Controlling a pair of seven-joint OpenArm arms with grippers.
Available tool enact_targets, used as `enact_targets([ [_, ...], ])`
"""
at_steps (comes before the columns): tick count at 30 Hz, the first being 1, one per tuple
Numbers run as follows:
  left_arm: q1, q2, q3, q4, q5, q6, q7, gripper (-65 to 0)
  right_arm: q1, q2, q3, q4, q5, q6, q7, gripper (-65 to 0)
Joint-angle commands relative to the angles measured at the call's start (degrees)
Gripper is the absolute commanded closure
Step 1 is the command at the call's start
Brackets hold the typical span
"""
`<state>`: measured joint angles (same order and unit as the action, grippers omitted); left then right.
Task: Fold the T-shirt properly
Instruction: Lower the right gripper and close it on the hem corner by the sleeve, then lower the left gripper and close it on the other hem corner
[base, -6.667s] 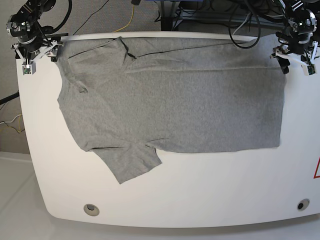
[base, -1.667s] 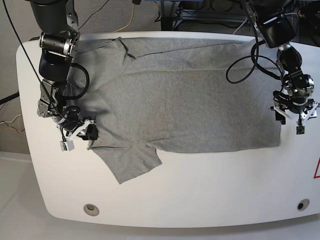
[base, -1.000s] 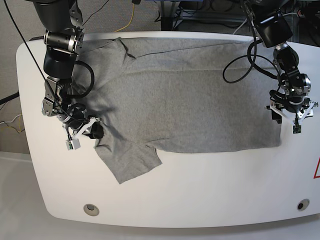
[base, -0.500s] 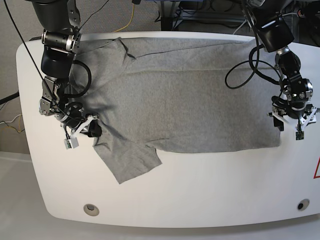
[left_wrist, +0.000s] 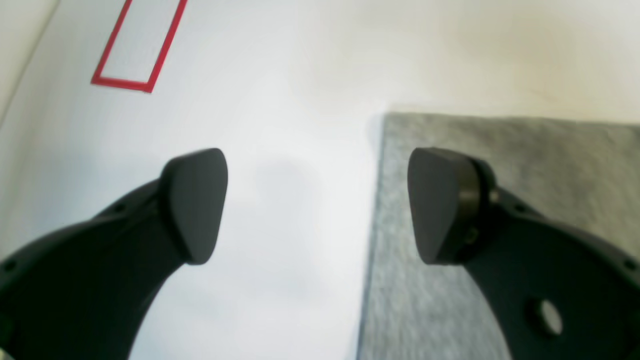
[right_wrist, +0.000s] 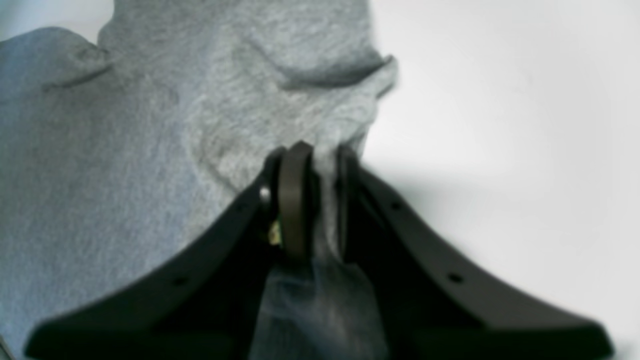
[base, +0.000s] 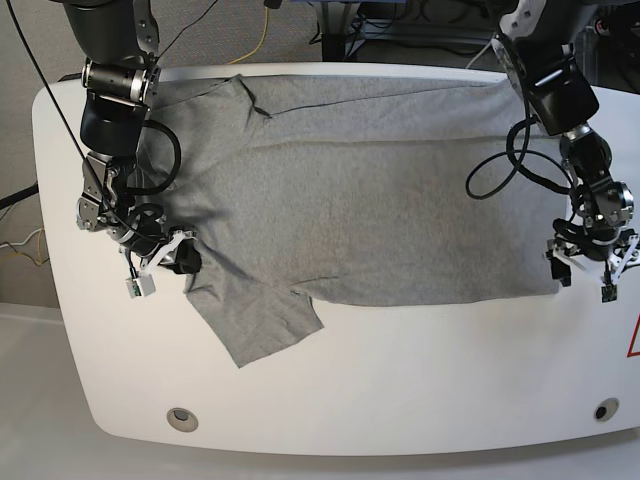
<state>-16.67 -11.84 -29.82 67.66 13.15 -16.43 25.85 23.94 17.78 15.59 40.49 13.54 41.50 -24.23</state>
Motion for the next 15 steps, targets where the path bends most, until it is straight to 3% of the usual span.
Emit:
enact_targets([
  [1,-1.84,-0.78,-0.02,-1.15,-3.52,0.12,-2.59,-54.0,0.10,1.52,-0.08,-0.09,-3.39,-1.50,-4.21,-9.3],
  [11,-2.45,-5.44,0.07,-9.42,-17.06,0.12,-3.47,-54.0,0.10,1.96,-0.08,-0.09,-3.47,-1.50,-4.21,-9.3],
  [15,-2.63,-5.62,0.07,-11.35,-18.55,0.21,-3.47,-54.0,0.10,2.66,-0.08,-0.09,-3.30,-1.50,-4.21,-9.3],
])
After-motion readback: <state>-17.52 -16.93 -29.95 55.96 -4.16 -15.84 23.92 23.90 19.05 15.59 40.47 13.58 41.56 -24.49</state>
